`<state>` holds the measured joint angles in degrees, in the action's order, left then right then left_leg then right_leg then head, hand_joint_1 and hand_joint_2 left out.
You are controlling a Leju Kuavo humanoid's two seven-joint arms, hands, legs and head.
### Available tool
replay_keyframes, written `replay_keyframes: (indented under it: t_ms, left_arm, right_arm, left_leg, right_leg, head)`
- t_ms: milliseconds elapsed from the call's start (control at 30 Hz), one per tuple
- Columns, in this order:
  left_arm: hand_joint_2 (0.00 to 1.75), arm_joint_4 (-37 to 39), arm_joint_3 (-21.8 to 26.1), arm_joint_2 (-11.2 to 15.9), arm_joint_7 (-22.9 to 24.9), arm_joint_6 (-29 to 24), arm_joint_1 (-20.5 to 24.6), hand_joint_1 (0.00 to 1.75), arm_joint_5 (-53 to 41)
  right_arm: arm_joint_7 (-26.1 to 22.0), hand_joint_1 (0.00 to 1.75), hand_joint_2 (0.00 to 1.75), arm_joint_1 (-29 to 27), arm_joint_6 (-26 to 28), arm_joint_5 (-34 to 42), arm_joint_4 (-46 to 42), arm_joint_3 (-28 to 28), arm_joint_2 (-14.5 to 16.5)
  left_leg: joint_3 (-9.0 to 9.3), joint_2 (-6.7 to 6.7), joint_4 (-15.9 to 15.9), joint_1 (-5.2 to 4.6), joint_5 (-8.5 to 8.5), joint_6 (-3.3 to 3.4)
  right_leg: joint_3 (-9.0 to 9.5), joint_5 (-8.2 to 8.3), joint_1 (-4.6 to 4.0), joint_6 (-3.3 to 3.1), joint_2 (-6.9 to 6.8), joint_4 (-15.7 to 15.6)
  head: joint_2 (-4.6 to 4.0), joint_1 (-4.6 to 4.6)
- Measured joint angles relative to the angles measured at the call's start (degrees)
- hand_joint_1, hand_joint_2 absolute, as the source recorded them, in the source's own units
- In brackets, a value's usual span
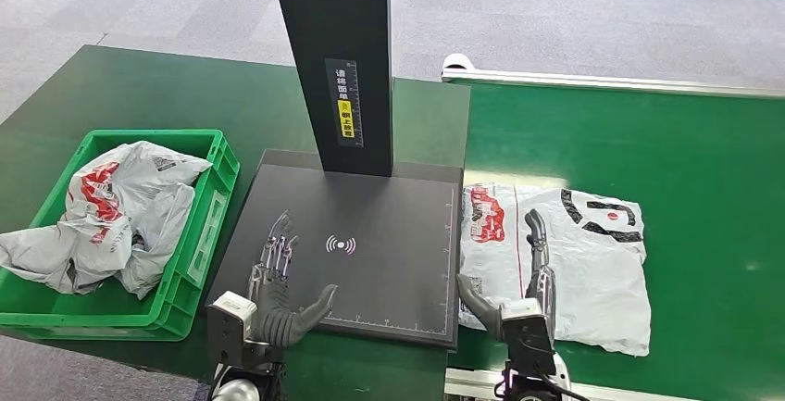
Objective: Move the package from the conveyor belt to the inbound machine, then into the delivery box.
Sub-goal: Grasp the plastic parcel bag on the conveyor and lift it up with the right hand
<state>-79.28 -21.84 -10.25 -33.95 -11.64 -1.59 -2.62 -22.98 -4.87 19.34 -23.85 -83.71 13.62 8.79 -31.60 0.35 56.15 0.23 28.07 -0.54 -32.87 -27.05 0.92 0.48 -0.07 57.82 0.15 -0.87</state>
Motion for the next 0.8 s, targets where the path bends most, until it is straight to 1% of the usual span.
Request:
replay_keyframes:
  t_ms: [67,100,200,233,267,333,433,733,800]
  left_arm:
    - [1.75,0.0,0.0,0.0,0.1,0.0,0.0,0.00,-0.2]
    - [1.75,0.0,0.0,0.0,0.2,0.0,-0.1,0.00,-0.4]
    - [1.75,-0.1,0.0,0.0,0.8,0.3,-0.2,0.00,-0.9]
    - [1.75,-0.1,0.0,0.0,0.9,0.5,-0.3,0.00,-1.1]
    - [1.75,-0.1,0.0,0.0,1.0,0.6,-0.3,0.00,-1.1]
    - [1.75,-0.1,0.0,0.1,1.1,0.7,-0.4,0.00,-1.2]
    - [1.75,-0.1,0.0,0.1,1.1,0.8,-0.4,0.00,-1.3]
    - [1.75,-0.1,0.0,0.1,1.1,0.8,-0.4,0.00,-1.3]
    - [1.75,-0.1,0.0,0.1,1.2,0.9,-0.4,0.00,-1.3]
  right_arm:
    - [3.5,0.00,1.75,0.7,-0.5,-2.2,0.5,-0.9,-0.2]
    - [6.5,0.00,1.75,1.3,-1.3,-3.7,1.1,-1.5,-0.4]
    - [18.5,0.00,1.75,4.1,-3.3,-11.0,5.2,-4.8,-1.7]
    - [21.1,0.00,1.75,5.2,-3.5,-13.4,7.2,-6.5,-2.4]
    - [22.4,0.00,1.75,6.3,-3.5,-14.9,9.1,-8.2,-2.9]
    - [22.6,0.00,1.75,8.0,-3.6,-16.2,11.9,-11.1,-3.7]
    - [22.6,0.00,1.75,9.2,-3.7,-16.9,14.4,-13.4,-4.1]
    - [22.8,0.00,1.75,10.1,-3.7,-17.4,17.0,-15.5,-4.2]
    - [24.1,0.00,1.75,10.5,-3.6,-18.0,17.6,-15.8,-4.4]
  left_leg:
    - [0.00,0.00,0.0,0.00,0.00,0.00]
    - [0.00,0.01,0.0,0.00,0.00,0.00]
    - [0.01,-0.01,0.0,-0.01,-0.01,0.02]
    - [0.01,-0.03,0.0,-0.02,-0.02,0.02]
    - [0.01,-0.05,0.0,-0.03,-0.02,0.03]
    - [0.01,-0.04,0.0,-0.04,-0.02,0.04]
    - [0.01,-0.05,0.0,-0.03,-0.02,0.03]
    - [0.00,-0.05,0.0,-0.01,-0.01,0.02]
    - [0.00,-0.04,0.0,-0.02,-0.01,0.03]
  right_leg:
    - [0.01,0.00,0.00,0.00,0.00,0.0]
    - [0.01,0.00,0.00,0.00,0.00,0.0]
    - [0.02,0.01,0.02,0.01,-0.02,0.0]
    - [0.04,0.01,0.03,0.01,-0.05,0.0]
    - [0.05,0.02,0.04,0.02,-0.07,0.0]
    - [0.05,0.03,0.05,0.02,-0.06,0.0]
    - [0.02,0.02,0.04,0.02,-0.05,0.0]
    - [0.01,0.01,0.01,0.01,-0.05,0.0]
    - [0.02,0.01,0.01,0.01,-0.05,0.0]
  head:
    - [0.00,0.01]
    - [0.01,0.01]
    - [-0.01,-0.01]
    - [-0.01,-0.01]
    - [-0.01,0.01]
    - [-0.01,0.01]
    - [0.00,-0.01]
    - [0.00,0.00]
    - [0.00,0.00]
